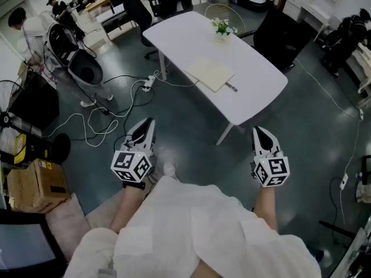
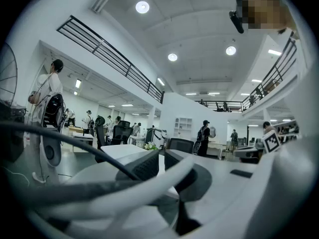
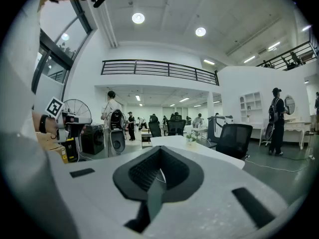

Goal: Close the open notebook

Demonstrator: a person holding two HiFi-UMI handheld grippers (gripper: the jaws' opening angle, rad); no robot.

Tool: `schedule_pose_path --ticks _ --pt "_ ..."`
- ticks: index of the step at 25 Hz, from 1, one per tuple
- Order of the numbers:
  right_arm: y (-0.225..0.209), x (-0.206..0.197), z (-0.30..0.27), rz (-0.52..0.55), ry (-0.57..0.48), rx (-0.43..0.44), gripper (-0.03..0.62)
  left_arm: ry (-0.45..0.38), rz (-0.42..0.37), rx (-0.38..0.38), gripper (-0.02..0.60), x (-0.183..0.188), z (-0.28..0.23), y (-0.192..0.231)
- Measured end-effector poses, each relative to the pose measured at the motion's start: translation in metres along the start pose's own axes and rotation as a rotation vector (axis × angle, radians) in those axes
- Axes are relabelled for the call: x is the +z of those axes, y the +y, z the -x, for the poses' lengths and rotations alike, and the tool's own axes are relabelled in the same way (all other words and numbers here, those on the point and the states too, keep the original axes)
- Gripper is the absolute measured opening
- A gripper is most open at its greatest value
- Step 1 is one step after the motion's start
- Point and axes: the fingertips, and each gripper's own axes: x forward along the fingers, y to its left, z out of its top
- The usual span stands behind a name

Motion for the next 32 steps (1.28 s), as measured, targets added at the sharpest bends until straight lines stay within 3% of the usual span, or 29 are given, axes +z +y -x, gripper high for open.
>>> schedule_pose_path --ticks 12,32 --pt "-0.007 -0.001 0.006 -0.005 0.004 -0.008 0.000 0.007 -0.014 -0.031 0.031 0.002 -0.007 -0.014" --pt "0.003 -0.003 -0.009 -0.017 0.002 0.014 0.003 0.013 0.008 -0.020 0.031 -0.004 -0.007 0.002"
